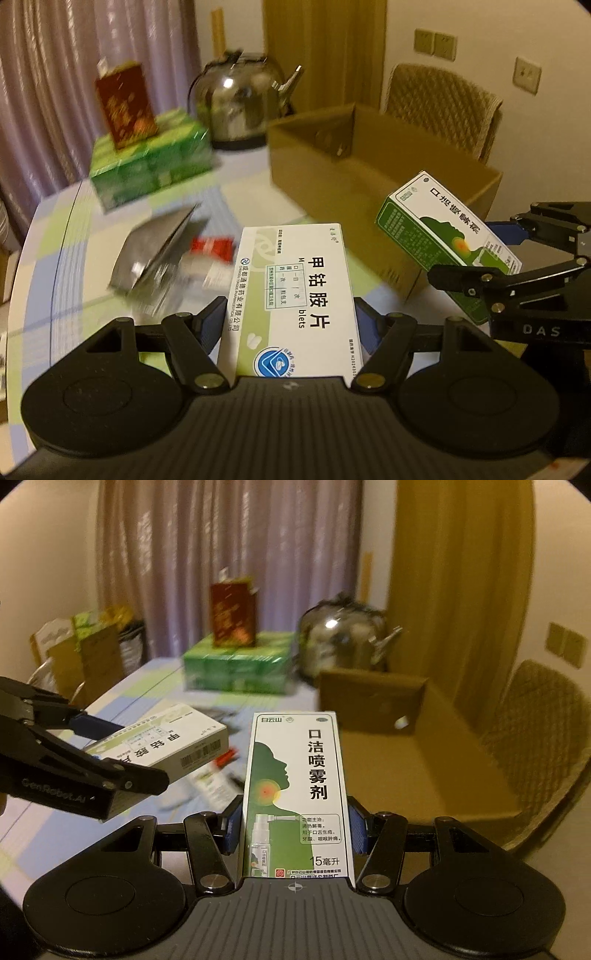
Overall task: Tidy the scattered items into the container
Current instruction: 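Carry both held boxes over the open cardboard box, then open the left gripper to drop the white box into the cardboard box, then lower the spray box into the cardboard box and open the right gripper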
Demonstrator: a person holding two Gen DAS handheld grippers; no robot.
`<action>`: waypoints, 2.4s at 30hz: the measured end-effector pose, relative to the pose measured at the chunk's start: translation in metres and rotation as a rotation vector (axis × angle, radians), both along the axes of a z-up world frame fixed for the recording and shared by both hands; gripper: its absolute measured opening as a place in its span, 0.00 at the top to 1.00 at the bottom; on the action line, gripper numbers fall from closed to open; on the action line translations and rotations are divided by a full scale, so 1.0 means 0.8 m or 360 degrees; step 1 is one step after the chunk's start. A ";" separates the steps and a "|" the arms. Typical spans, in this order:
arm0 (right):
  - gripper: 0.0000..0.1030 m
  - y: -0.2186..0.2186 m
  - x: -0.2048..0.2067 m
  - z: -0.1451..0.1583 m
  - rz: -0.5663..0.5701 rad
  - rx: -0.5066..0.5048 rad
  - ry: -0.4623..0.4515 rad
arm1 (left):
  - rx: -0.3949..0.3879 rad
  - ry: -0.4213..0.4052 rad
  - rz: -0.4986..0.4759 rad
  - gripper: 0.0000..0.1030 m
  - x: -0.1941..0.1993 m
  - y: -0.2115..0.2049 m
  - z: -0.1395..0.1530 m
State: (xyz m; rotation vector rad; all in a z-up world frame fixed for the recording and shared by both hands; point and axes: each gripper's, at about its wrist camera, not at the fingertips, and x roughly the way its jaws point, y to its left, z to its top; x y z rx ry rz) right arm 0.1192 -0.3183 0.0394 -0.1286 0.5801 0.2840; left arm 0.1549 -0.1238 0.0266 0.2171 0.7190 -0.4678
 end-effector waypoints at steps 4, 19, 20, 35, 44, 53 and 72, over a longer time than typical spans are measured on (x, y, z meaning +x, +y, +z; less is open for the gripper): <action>0.49 -0.037 0.026 0.019 -0.0083 -0.0030 -0.0049 | -0.0040 -0.0058 -0.0057 0.35 0.013 -0.042 0.022; 0.49 -0.136 0.114 -0.006 -0.0235 -0.0021 0.0048 | -0.0129 -0.0040 -0.0169 0.35 0.086 -0.190 0.022; 0.49 -0.139 0.118 -0.009 -0.0240 -0.0011 0.0054 | -0.0131 -0.0030 -0.0164 0.35 0.090 -0.192 0.020; 0.49 -0.157 0.155 -0.028 -0.0263 0.0038 0.0098 | -0.0113 0.0048 -0.0113 0.35 0.138 -0.225 -0.019; 0.49 -0.166 0.165 -0.035 -0.0286 0.0041 0.0108 | -0.0107 0.0065 -0.0091 0.35 0.151 -0.234 -0.030; 0.49 -0.169 0.164 -0.037 -0.0290 0.0037 0.0121 | -0.0119 0.0063 -0.0085 0.36 0.152 -0.229 -0.031; 0.49 -0.120 0.196 -0.058 -0.0107 -0.0020 0.0332 | -0.0216 -0.0023 0.0079 0.36 0.118 -0.143 0.004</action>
